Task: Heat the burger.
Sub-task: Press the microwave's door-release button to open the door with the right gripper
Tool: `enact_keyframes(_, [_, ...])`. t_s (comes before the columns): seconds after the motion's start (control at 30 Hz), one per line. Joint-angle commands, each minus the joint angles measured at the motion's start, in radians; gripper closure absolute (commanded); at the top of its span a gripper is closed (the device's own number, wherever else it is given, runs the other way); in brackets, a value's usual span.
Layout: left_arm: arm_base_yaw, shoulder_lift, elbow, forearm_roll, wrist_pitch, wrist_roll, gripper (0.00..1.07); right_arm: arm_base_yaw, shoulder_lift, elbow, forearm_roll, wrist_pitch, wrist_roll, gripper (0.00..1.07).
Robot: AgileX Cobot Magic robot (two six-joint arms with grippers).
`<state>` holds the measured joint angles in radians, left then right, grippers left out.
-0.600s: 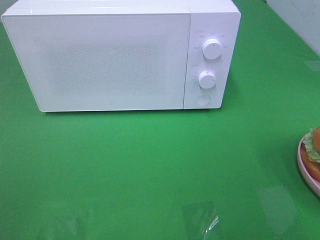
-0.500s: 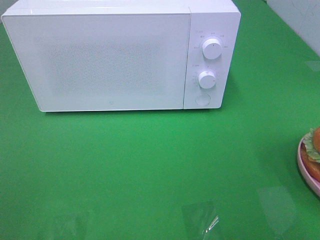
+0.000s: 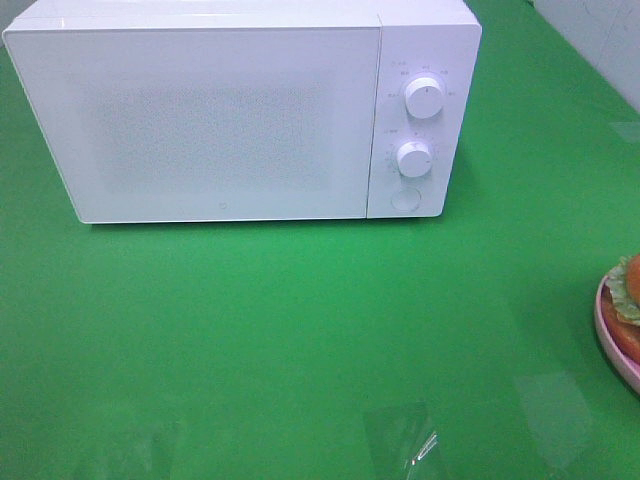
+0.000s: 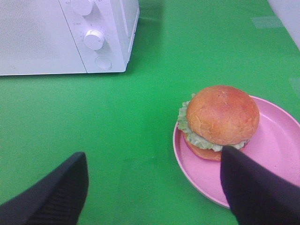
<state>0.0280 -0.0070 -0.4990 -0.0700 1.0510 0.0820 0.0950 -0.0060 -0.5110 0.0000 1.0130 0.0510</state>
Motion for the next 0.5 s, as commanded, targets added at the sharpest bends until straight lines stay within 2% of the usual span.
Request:
enact_keyframes(0.03, [0.004, -0.022, 0.003, -0.009, -0.016, 0.003, 0.21, 0.001, -0.007, -0.019, -0.006, -0.017, 0.013, 0.32])
enact_keyframes(0.23, [0.004, -0.022, 0.003, -0.009, -0.016, 0.003, 0.21, 0.001, 0.097, -0.039, -0.009, -0.059, 0.024, 0.32])
enact_keyframes(0.3, [0.004, -0.022, 0.003, -0.009, -0.016, 0.003, 0.21, 0.001, 0.191, -0.039, -0.009, -0.133, 0.023, 0.32])
enact_keyframes(0.4, [0.004, -0.022, 0.003, -0.009, -0.016, 0.003, 0.21, 0.001, 0.217, -0.039, -0.009, -0.159, 0.023, 0.32])
enact_keyframes(0.5, [0.004, -0.022, 0.003, -0.009, -0.016, 0.003, 0.21, 0.001, 0.313, -0.039, -0.009, -0.262, 0.023, 0.32])
